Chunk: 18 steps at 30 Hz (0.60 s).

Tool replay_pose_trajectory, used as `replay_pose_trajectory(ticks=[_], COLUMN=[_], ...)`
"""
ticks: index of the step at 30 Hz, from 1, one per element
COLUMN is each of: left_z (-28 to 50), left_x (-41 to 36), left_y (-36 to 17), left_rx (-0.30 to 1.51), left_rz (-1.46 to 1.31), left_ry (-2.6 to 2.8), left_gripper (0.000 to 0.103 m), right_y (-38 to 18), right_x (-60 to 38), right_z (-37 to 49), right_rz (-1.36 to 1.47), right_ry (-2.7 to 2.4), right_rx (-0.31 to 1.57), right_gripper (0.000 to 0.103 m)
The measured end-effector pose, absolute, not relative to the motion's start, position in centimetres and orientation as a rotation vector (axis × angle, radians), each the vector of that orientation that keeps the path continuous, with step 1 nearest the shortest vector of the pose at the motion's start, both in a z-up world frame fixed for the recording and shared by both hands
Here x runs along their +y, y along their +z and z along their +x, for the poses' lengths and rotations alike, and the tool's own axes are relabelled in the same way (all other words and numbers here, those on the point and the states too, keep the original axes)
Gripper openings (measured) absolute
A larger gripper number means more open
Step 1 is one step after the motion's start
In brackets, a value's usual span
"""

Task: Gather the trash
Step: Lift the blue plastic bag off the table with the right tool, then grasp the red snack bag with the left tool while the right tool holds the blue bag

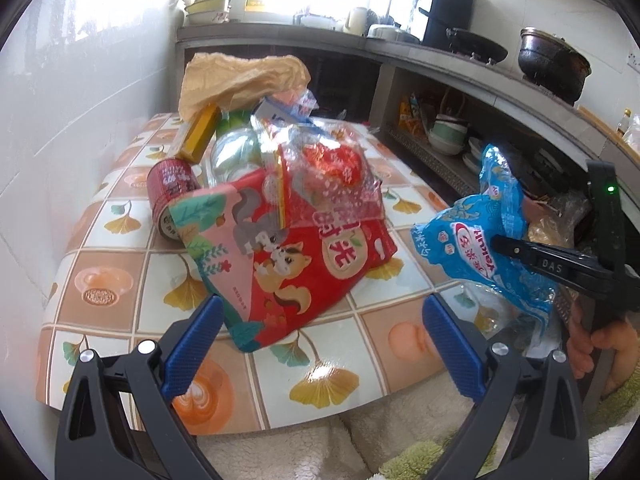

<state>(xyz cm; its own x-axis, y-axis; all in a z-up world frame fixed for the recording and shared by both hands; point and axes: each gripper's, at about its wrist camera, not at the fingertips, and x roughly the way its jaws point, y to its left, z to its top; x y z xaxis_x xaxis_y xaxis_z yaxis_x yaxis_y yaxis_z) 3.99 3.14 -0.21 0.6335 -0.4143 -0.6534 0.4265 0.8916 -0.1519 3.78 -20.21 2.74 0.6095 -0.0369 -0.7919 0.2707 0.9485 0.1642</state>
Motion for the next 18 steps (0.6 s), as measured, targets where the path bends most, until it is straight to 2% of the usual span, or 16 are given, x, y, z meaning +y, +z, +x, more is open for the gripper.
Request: replay_pose_trajectory(ticks=[11, 18], left_z=[7.7, 13.5], left_x=[0.9, 1.2], left_y=[3.6, 2.8], left_rx=[0.65, 0.784], left_rz=[0.058, -0.062], left_ry=[-0.547, -0.49], left_gripper=[0.097, 0.07], right_y=[1.3, 0.1], right_x=[-21.4, -21.8], right_z=[4.7, 5.1], right_rz=[0.348, 0.379], right_ry=[-0.133, -0.105], right_rx=[0.905, 0.927], right_gripper=[0.003, 0.003])
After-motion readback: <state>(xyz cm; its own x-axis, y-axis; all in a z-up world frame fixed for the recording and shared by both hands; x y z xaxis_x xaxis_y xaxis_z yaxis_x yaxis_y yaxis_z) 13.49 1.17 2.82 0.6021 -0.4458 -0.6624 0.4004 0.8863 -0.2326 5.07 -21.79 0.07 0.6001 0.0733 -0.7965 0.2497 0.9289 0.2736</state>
